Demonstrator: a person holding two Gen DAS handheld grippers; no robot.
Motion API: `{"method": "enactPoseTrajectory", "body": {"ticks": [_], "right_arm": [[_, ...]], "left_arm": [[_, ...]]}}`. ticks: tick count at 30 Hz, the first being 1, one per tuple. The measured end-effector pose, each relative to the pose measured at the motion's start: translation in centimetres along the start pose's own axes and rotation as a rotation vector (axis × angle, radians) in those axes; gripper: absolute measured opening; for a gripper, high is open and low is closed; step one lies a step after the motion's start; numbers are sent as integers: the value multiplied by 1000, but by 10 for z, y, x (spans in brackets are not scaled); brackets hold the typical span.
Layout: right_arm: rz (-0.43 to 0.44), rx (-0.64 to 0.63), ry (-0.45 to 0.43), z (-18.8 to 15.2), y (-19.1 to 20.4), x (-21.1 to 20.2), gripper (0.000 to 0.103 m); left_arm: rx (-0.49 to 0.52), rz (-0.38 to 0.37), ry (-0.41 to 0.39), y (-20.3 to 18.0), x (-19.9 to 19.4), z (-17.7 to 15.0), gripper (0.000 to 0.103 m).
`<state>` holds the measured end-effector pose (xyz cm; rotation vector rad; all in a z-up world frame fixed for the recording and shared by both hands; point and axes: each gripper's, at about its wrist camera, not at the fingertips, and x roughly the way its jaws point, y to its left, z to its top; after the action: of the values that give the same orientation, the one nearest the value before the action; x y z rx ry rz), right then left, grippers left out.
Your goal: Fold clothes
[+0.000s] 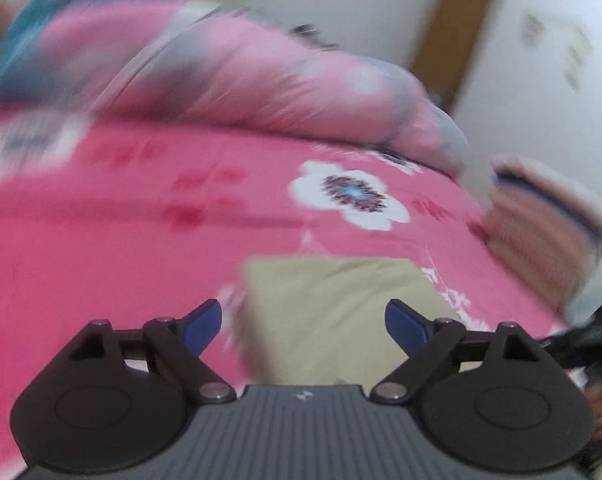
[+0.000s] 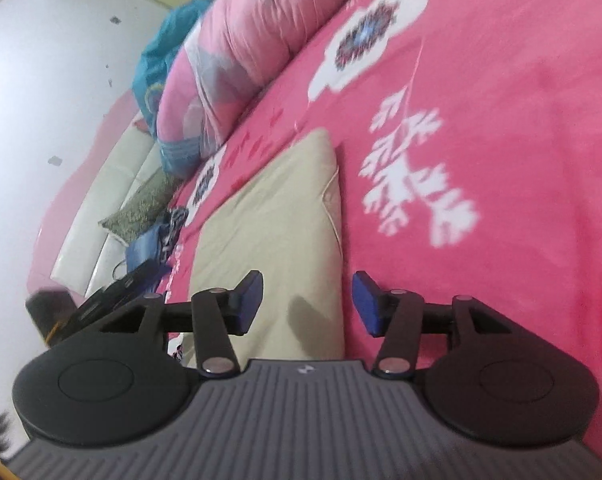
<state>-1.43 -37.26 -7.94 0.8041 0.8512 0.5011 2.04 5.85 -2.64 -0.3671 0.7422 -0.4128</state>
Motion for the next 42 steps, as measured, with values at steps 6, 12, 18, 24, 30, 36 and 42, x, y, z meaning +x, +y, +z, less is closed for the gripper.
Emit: {"method": "enactPoseTrajectory", "body": {"ticks": [6,12,18,24,30,36,42], "right_arm": [[61,27,84,14,2,40,53],[60,81,42,16,4,48,52],[11,-8,-19,7,17,59,28],[65,-39,-75,11,15,52,17],[68,-40,-176,33,10,24,17],[-48,-6,-221,47,-25,5,26],[-190,-62,-311,42,-21,-33,34]], "left_arm": [[-270,-194,99,48,27,-24,85],[-194,-256,150,30,59,-19,86],[-187,-298,160,23,67,-18,86],[-132,-348,200,2,84,-7,86],[-100,-414,214,-20,114,16,80],[-9,-246,181,-31,137,25,82],[4,-165,39,-11,82,30,84]]}}
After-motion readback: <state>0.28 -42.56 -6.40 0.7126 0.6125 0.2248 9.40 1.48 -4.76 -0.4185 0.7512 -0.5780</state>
